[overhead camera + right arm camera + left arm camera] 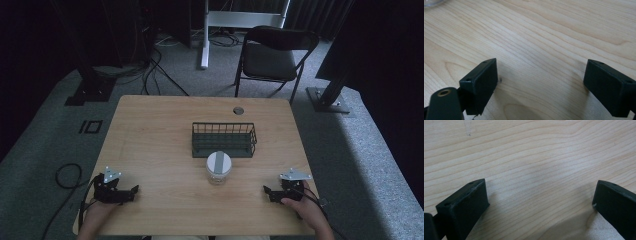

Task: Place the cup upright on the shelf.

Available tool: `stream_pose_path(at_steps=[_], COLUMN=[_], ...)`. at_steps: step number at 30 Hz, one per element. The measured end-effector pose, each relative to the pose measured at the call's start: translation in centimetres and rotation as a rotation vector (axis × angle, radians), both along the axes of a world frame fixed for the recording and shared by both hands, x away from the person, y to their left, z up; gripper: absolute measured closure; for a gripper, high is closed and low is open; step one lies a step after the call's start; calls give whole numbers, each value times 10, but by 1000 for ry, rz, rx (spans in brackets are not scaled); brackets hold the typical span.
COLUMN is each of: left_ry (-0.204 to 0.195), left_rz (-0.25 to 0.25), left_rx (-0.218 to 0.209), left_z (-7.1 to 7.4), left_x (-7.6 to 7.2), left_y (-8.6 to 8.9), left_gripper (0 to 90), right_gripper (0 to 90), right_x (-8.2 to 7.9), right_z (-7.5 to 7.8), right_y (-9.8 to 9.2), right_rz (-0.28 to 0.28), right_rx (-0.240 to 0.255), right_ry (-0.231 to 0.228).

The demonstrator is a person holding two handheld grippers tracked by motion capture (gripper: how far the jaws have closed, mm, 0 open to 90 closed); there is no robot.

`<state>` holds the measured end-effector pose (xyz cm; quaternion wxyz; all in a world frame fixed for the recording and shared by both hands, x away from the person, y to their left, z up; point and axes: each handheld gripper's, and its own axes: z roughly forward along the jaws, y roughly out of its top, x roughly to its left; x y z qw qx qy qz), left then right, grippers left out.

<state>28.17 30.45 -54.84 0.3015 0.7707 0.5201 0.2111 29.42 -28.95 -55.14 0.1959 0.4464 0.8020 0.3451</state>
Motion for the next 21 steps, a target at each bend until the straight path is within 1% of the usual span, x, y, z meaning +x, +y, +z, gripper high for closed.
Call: stream_pose_path(at_steps=[5, 9, 11, 16, 21], left_ry=[0, 0, 0, 0, 0], left_rz=[0, 0, 0, 0, 0], left_rx=[0, 0, 0, 0, 0], left_z=[0, 0, 0, 0, 0], left_x=[0, 0, 0, 0, 0], left_y=[0, 0, 0, 0, 0], left_gripper=[2, 2, 2, 2, 2], right_gripper=[116, 116, 116, 116, 116], right_x=[0, -1, -1, -1, 1], right_z=[1, 2, 2, 3, 6], right_y=[2, 8, 9, 18, 25], right_rz=[8, 27, 27, 60, 75], right_rx=[-5, 21, 23, 28, 47], right_ry=[8, 3, 2, 4, -1])
